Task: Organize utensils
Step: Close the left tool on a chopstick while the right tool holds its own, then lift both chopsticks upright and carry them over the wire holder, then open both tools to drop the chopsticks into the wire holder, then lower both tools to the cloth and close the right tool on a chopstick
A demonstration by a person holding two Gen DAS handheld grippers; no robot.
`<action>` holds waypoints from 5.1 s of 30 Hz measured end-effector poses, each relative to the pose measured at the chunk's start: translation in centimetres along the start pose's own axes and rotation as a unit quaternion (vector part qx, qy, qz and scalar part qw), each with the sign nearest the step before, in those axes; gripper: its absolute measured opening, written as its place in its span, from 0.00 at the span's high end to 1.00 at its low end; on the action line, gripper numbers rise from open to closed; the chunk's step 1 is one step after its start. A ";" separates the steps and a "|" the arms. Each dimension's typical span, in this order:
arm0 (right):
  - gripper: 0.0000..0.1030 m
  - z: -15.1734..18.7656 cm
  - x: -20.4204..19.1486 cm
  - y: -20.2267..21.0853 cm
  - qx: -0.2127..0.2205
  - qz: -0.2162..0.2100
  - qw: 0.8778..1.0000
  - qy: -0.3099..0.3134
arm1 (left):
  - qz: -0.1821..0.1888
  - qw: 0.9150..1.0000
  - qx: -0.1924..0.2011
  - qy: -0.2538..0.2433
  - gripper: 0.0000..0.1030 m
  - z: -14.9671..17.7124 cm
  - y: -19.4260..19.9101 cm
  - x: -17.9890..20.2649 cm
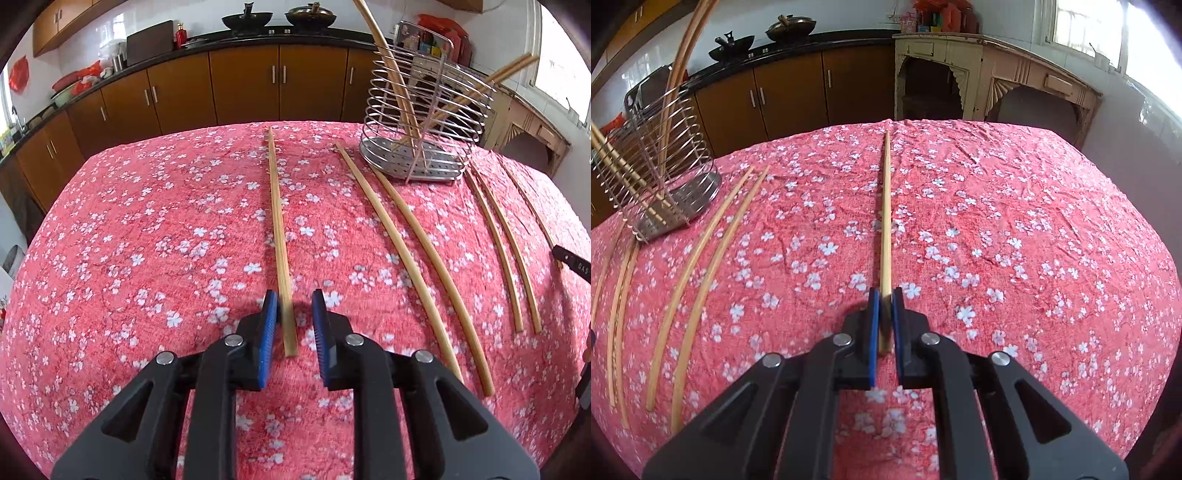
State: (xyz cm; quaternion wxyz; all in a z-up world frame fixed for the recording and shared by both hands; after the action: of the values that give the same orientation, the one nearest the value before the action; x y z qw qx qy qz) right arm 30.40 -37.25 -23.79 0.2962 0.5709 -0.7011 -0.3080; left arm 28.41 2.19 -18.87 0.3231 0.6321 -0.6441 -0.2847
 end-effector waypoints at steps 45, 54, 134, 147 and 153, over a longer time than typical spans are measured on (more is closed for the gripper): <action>0.93 -11.3 0.9 23.0 0.318 -0.065 0.946 -0.007 | 0.034 0.956 0.285 0.060 0.93 -10.1 17.6 -2.6; 0.93 -11.8 0.1 25.2 0.323 -0.102 0.941 -0.011 | 0.042 0.950 0.304 0.064 0.93 -10.8 19.6 -2.5; 0.65 -11.4 -4.6 14.8 0.179 -0.152 0.972 -0.029 | 0.011 0.949 0.296 0.110 0.53 -16.2 16.8 -0.1; 0.74 4.2 -11.9 7.2 0.015 -0.181 0.983 0.015 | 0.019 0.984 0.162 0.076 0.50 -3.7 8.4 1.3; 0.74 6.0 -13.2 6.4 0.001 -0.175 0.984 0.033 | 0.034 0.988 0.136 0.061 0.50 -1.3 7.6 2.5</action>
State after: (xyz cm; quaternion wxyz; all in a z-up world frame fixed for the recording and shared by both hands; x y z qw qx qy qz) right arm 24.18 -22.68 -23.52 0.2601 0.6949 -0.5803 -0.3357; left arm 24.62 0.01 -12.02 0.2824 0.6640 -0.6772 -0.1438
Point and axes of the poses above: each gripper's, at about its wrist camera, not at the fingertips, and y roughly against the way its jaws point, x to its right, z to its underside, the point moved 10 cm from there along -y, roughly the way its jaws point, and after that the axes turned 5 degrees about y, right-handed, at the moved point
